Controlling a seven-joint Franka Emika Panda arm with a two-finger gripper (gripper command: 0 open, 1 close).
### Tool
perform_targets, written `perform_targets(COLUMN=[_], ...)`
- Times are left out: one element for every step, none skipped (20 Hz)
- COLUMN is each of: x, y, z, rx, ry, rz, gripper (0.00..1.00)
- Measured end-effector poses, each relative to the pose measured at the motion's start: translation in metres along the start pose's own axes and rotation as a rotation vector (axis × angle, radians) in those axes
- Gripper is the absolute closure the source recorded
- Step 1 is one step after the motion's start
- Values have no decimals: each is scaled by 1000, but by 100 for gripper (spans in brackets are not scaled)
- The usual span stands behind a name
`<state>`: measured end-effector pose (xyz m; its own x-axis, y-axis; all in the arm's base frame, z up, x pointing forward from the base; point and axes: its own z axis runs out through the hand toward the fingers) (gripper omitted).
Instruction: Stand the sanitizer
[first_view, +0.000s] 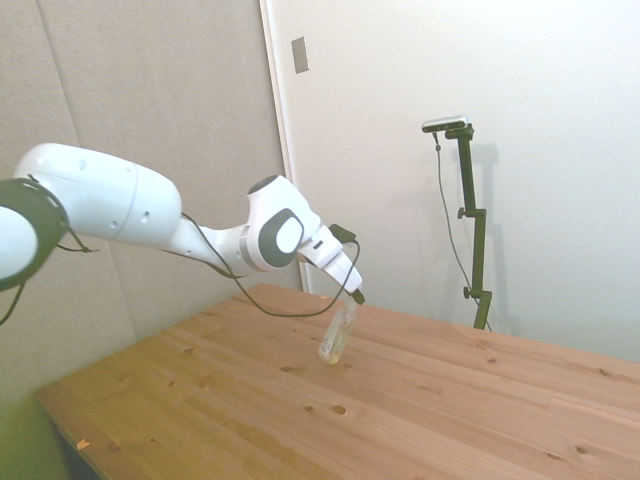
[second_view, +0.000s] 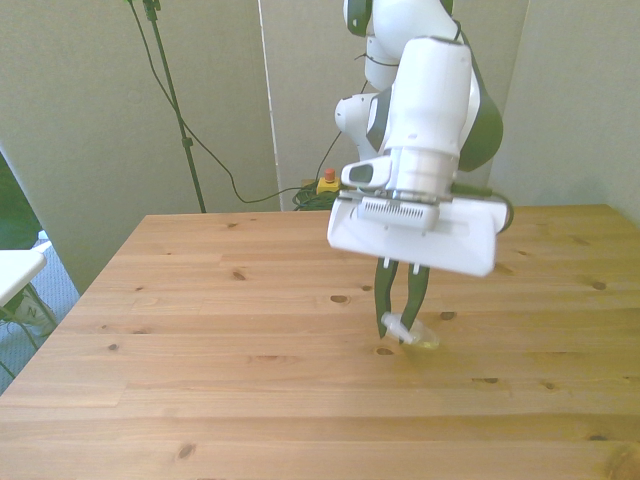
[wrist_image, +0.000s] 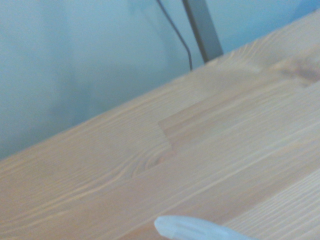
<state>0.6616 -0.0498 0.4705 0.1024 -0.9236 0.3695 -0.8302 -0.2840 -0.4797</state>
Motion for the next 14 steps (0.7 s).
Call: perform_targets(x=[-5,-10,-16,-21,-27,-32,-37,-43,-48,-52,-58,-63,-70,-77], y=[5,9,13,16,19,21,22,23,23,24,26,30,35,41], z=[-10,-19,-26,-31,-36,-41,-45,-48,-50,-49,-48,-45,-42,-38], rx=[17,31,44,57,70,86,105,125,145,161,174,187,200,210], ry=[27,51,74,96,117,140,166,188,213,235,256,273,287,299], rz=[3,6,8,10,11,14,19,25,34,40,46,51,56,61], gripper=[100,100,100,100,100,100,100,100,100,100,100,100,100,100])
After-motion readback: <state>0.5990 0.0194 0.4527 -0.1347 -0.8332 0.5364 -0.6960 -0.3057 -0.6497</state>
